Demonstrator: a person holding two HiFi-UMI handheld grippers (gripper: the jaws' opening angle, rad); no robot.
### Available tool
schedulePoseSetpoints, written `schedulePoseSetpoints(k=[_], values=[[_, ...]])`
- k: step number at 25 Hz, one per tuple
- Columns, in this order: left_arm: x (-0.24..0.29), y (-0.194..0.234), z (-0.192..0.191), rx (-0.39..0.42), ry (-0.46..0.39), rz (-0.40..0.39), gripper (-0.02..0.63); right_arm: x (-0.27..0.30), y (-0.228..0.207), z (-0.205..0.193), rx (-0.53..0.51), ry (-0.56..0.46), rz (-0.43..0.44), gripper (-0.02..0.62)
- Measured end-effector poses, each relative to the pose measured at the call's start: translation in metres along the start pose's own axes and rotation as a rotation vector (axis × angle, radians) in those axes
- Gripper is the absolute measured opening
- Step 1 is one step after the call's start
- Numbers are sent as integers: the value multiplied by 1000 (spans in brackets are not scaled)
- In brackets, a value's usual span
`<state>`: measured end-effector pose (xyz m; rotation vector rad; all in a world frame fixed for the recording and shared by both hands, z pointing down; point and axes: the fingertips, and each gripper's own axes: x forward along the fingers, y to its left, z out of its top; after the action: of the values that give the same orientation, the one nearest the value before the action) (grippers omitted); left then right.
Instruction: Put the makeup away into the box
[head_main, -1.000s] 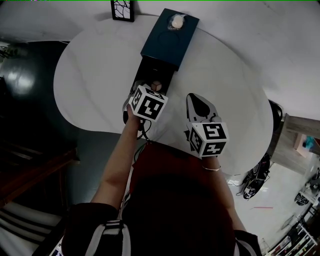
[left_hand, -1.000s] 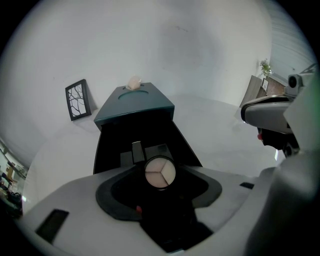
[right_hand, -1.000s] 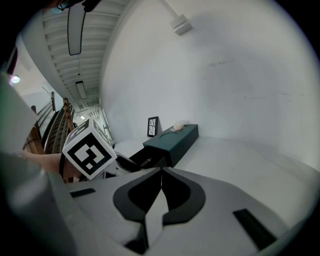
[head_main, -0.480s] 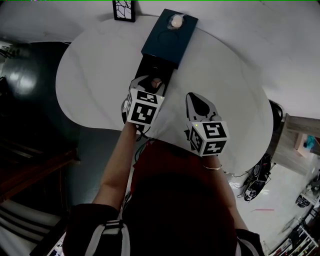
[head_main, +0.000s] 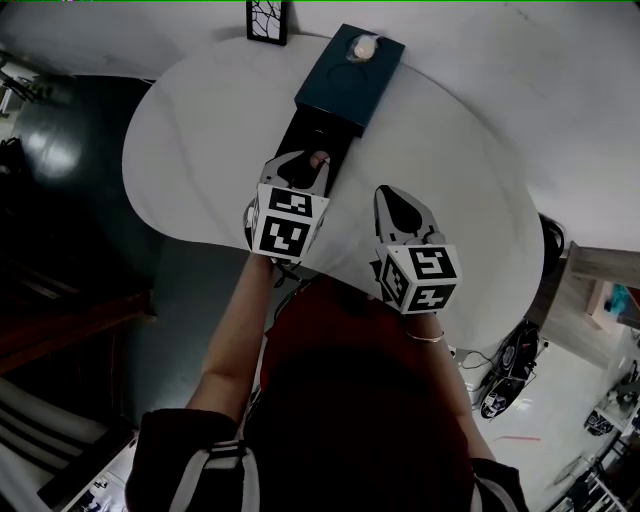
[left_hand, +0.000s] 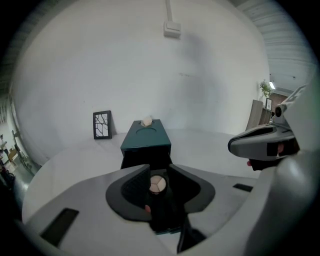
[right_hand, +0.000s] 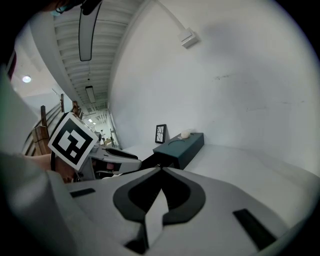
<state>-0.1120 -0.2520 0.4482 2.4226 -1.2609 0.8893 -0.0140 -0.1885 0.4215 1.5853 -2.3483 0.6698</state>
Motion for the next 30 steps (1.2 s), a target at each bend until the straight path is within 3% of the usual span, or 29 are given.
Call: schedulePoseSetpoints(k=[7, 15, 30], values=[[-30, -1, 5, -31, -79, 71, 76, -14, 12, 3, -37, -19, 39, 15], [-70, -12, 2, -131, -170, 125, 33, -40, 19, 9, -66, -59, 80, 15], [-129, -46, -6, -214, -296, 202, 21, -81, 33, 17, -124, -126, 177, 14]])
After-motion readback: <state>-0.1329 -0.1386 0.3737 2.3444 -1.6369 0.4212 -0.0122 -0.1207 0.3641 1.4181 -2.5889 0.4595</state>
